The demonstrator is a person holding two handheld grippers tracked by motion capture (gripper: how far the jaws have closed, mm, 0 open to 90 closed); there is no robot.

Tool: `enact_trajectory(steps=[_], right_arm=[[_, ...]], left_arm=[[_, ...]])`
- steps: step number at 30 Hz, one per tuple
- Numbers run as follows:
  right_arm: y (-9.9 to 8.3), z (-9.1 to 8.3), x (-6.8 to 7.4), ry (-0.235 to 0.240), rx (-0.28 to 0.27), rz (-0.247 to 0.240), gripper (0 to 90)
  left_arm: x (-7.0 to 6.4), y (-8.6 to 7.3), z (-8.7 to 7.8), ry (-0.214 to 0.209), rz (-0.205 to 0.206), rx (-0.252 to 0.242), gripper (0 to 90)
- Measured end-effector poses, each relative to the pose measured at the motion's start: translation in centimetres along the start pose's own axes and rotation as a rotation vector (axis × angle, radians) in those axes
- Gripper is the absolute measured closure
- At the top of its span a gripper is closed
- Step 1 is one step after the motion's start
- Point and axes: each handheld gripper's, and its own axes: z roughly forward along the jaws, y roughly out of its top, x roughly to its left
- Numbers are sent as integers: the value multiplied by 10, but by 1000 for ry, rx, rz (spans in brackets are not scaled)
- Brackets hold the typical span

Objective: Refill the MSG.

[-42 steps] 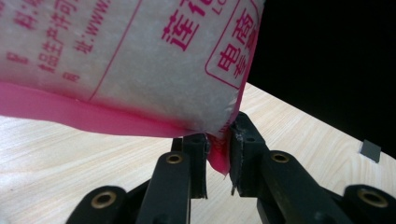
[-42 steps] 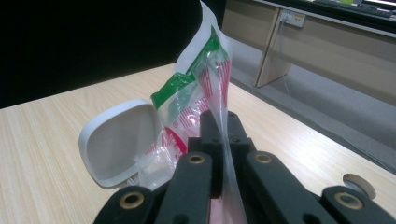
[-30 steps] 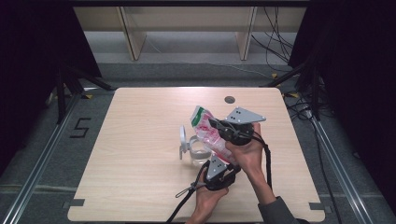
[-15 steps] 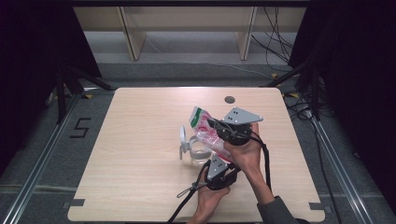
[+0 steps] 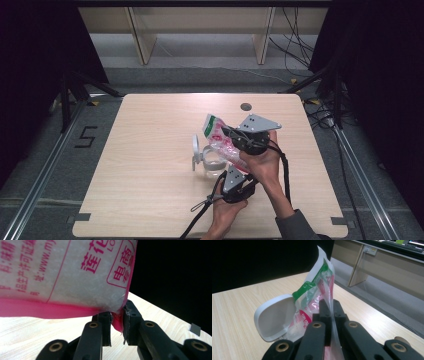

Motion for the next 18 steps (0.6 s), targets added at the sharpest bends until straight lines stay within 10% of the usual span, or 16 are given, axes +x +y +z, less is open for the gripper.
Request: enact_trajectory(steps=[18], right_arm=[[-1, 2, -1, 13, 9, 1, 900]], left_arm=[[0, -1, 1, -11, 4, -3, 782]])
